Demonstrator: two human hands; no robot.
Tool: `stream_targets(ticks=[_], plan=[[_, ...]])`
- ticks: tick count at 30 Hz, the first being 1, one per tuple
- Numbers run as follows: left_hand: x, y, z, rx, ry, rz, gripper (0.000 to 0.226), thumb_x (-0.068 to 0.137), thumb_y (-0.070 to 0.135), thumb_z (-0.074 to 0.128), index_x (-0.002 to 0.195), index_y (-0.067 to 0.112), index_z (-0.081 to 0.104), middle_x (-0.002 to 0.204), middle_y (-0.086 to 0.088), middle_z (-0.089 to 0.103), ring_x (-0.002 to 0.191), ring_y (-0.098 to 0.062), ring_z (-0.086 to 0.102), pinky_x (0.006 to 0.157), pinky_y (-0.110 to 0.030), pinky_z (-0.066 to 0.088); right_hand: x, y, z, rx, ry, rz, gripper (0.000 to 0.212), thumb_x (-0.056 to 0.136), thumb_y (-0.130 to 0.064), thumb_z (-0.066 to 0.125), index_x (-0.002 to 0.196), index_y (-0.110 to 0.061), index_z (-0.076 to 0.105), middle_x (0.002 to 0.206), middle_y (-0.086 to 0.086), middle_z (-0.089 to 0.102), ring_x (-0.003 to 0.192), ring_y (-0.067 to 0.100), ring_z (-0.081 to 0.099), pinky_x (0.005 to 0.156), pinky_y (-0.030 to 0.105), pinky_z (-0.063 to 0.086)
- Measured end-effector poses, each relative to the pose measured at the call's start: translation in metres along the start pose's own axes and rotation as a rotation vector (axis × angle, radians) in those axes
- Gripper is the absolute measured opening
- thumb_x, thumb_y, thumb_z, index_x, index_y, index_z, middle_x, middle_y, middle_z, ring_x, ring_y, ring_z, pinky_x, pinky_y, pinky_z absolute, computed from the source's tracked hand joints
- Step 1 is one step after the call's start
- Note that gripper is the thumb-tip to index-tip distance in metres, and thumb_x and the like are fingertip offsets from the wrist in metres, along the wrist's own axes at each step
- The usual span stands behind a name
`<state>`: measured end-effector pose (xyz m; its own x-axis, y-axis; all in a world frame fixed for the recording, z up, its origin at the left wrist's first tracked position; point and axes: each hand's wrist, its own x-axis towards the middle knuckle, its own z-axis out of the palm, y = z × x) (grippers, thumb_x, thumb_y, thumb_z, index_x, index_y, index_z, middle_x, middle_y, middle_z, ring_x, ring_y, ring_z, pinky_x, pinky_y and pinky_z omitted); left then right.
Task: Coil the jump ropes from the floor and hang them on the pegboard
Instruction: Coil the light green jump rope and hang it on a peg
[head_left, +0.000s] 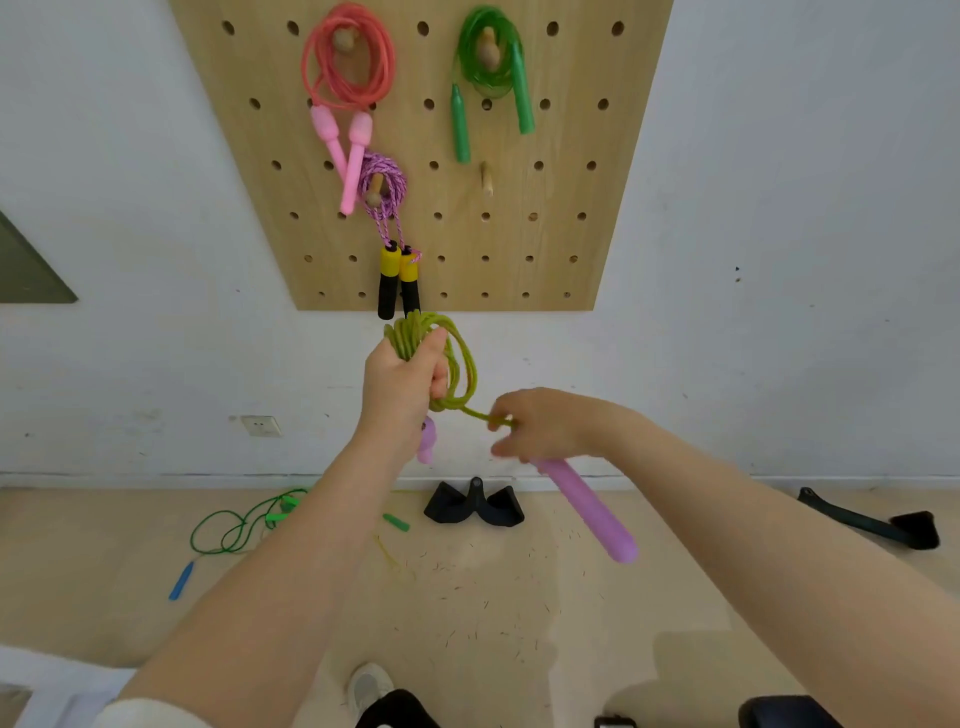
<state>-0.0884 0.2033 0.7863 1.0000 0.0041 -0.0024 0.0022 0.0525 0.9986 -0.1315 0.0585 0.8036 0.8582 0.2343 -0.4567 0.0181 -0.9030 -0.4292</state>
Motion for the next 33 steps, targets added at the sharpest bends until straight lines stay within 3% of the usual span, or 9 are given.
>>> stream_targets(ticks=[4, 10, 14, 18, 22, 25, 28, 30, 33], plan=[[0.002, 0.005, -0.010, -0.245, -0.096, -0.054, 0.038, 0.093, 0.012, 0.049, 0.059, 0.017, 0.031, 0.042, 0.006, 0.029, 0.036, -0.009, 0.021, 0.042, -0.023, 0.017, 0.003, 0.017, -0.016, 0.873, 0.370, 0.251, 0.019, 0.094, -0.011, 0.045, 0.077, -0.007, 0.052, 0.065, 0.008, 0.053, 0.047, 0.016, 0.047, 0.047, 0.022, 0.040], [-0.004, -0.004, -0.004, -0.207, -0.171, -0.156, 0.037, 0.091, 0.010, 0.046, 0.058, 0.016, 0.031, 0.038, 0.006, 0.025, 0.033, -0.010, 0.017, 0.041, -0.022, 0.014, 0.003, 0.019, -0.039, 1.597, 0.589, 0.203, 0.010, 0.086, -0.009, 0.039, 0.077, -0.011, 0.043, 0.069, 0.006, 0.050, 0.058, 0.017, 0.044, 0.046, 0.022, 0.036], [-0.002, -0.007, -0.004, -0.205, -0.150, -0.224, 0.028, 0.091, 0.014, 0.048, 0.063, 0.015, 0.043, 0.040, 0.007, 0.026, 0.034, -0.009, 0.020, 0.039, -0.020, 0.017, 0.003, 0.016, -0.035, 1.568, 0.745, -0.052, 0.021, 0.089, 0.005, 0.043, 0.104, -0.009, 0.039, 0.087, 0.004, 0.044, 0.074, 0.015, 0.049, 0.060, 0.026, 0.047], [0.004, -0.003, -0.013, -0.205, -0.125, -0.208, 0.030, 0.089, 0.013, 0.049, 0.062, 0.017, 0.038, 0.040, 0.007, 0.026, 0.035, -0.009, 0.020, 0.039, -0.021, 0.019, 0.002, 0.011, -0.019, 1.192, 0.848, -0.175, 0.026, 0.088, 0.007, 0.050, 0.098, -0.012, 0.036, 0.089, 0.001, 0.043, 0.076, 0.013, 0.050, 0.064, 0.022, 0.053], [0.005, 0.007, -0.012, -0.188, -0.188, -0.168, 0.032, 0.089, 0.012, 0.046, 0.060, 0.016, 0.034, 0.039, 0.006, 0.024, 0.034, -0.009, 0.019, 0.038, -0.020, 0.019, 0.004, -0.004, -0.004, 0.951, 0.724, -0.351, 0.029, 0.089, 0.006, 0.051, 0.101, -0.011, 0.030, 0.090, 0.001, 0.040, 0.074, 0.013, 0.047, 0.064, 0.017, 0.047], [0.001, 0.015, 0.001, -0.215, -0.263, -0.177, 0.031, 0.089, 0.009, 0.042, 0.060, 0.016, 0.034, 0.037, 0.007, 0.022, 0.032, -0.008, 0.018, 0.037, -0.018, 0.018, 0.014, -0.026, 0.015, 0.755, 0.730, -0.423, 0.027, 0.087, -0.017, 0.048, 0.109, -0.020, 0.032, 0.097, -0.002, 0.037, 0.089, 0.010, 0.039, 0.081, 0.020, 0.035], [0.002, 0.020, 0.001, -0.329, -0.294, -0.211, 0.028, 0.090, 0.013, 0.039, 0.062, 0.016, 0.036, 0.035, 0.009, 0.022, 0.030, -0.006, 0.018, 0.036, -0.019, 0.017, 0.020, -0.027, 0.016, 0.367, 0.857, -0.228, 0.052, 0.085, -0.048, 0.026, 0.128, -0.027, 0.042, 0.128, 0.001, 0.033, 0.120, 0.017, 0.025, 0.099, 0.029, 0.017], [0.005, 0.022, -0.005, -0.372, -0.338, -0.217, 0.028, 0.092, 0.014, 0.036, 0.063, 0.016, 0.036, 0.033, 0.010, 0.023, 0.027, -0.005, 0.018, 0.034, -0.018, 0.018, 0.021, -0.020, 0.007, 0.472, 0.874, -0.259, 0.048, 0.089, -0.047, 0.028, 0.133, -0.034, 0.041, 0.145, 0.004, 0.019, 0.135, 0.021, 0.014, 0.112, 0.037, 0.012], [0.010, 0.027, -0.010, -0.409, -0.445, -0.219, 0.029, 0.093, 0.015, 0.031, 0.064, 0.015, 0.036, 0.029, 0.008, 0.024, 0.024, -0.002, 0.019, 0.031, -0.016, 0.018, 0.023, -0.016, -0.003, 1.013, 0.680, -0.424, 0.053, 0.094, -0.028, 0.045, 0.139, -0.036, 0.019, 0.144, -0.003, 0.022, 0.129, 0.015, 0.038, 0.106, 0.028, 0.035]])
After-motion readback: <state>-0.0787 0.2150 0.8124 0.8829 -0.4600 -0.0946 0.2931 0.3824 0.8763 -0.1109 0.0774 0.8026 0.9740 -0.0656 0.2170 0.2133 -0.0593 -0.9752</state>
